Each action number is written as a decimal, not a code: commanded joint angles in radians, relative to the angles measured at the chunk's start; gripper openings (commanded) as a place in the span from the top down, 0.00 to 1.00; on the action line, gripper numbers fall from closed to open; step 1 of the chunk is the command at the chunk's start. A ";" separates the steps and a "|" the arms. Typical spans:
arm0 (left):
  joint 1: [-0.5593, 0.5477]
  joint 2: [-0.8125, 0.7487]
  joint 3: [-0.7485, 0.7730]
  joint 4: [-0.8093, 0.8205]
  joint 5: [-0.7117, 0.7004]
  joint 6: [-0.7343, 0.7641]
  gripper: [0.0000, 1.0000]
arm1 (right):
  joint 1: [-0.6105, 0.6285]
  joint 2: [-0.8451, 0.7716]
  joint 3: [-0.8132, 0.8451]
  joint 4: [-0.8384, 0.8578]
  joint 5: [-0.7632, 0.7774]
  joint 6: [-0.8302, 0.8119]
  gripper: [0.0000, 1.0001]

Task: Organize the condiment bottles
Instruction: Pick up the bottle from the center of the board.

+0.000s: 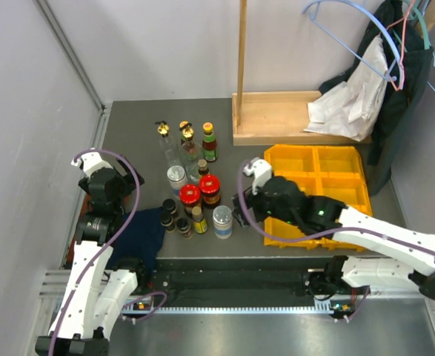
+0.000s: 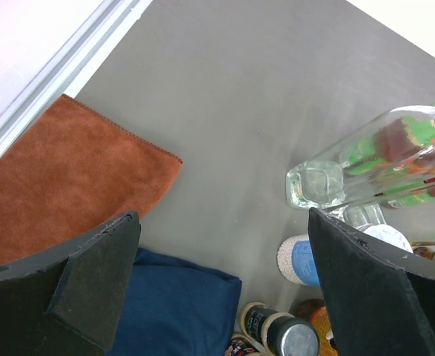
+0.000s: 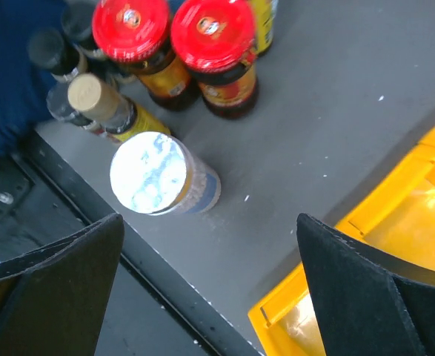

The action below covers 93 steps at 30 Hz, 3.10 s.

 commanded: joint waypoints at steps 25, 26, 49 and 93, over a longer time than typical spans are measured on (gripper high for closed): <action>-0.001 -0.012 -0.011 0.018 -0.033 0.029 0.01 | 0.158 0.390 0.163 0.123 0.070 -0.061 0.06; -0.001 -0.012 -0.013 0.017 -0.033 0.029 0.01 | 0.158 0.396 0.164 0.123 0.067 -0.061 0.08; -0.001 -0.012 -0.011 0.014 -0.030 0.031 0.01 | 0.173 0.308 0.195 0.043 0.272 -0.048 1.00; -0.001 0.013 -0.013 0.020 -0.044 0.041 0.01 | -0.523 0.369 0.261 0.128 0.260 -0.059 1.00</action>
